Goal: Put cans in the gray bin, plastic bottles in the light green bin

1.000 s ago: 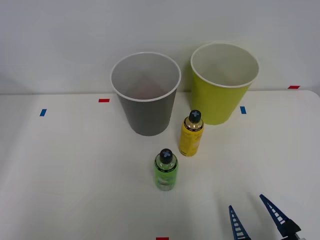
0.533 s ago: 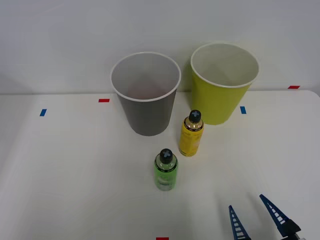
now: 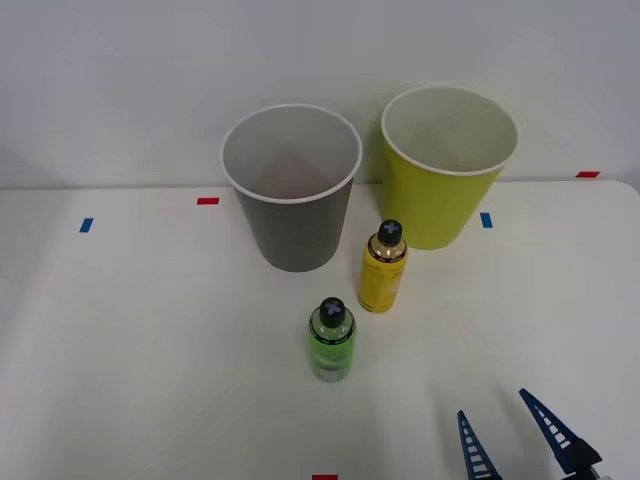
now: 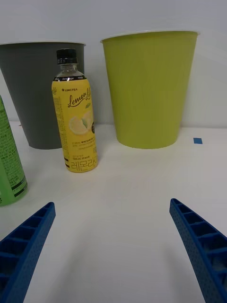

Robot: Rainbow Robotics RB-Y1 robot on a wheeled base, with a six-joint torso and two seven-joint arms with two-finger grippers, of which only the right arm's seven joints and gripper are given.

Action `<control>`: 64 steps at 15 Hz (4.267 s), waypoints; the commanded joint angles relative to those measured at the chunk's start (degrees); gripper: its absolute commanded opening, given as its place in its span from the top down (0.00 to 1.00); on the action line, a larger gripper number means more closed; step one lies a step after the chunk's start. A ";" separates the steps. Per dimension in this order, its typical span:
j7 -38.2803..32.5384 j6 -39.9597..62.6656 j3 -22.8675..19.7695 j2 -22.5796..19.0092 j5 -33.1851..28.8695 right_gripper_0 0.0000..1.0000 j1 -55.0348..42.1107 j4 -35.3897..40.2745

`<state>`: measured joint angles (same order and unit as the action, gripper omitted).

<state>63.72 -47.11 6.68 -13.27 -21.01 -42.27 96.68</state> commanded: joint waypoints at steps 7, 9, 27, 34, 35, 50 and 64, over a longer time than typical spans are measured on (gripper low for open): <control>0.00 0.00 0.00 0.00 0.00 0.17 0.00 0.00; 0.00 0.00 0.00 0.00 0.00 0.17 0.00 0.00; 0.00 0.88 0.53 0.09 -0.26 0.17 -0.26 -2.20; 2.02 0.35 7.65 -5.27 8.96 0.17 0.79 1.32; 2.64 0.35 9.14 -7.30 10.90 0.17 1.49 1.32; 28.13 3.78 25.58 -18.11 32.43 0.17 11.16 5.89; 33.40 7.38 40.17 -25.75 45.70 0.00 27.77 5.89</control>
<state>96.35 -40.37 46.48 -39.06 24.68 -15.53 102.57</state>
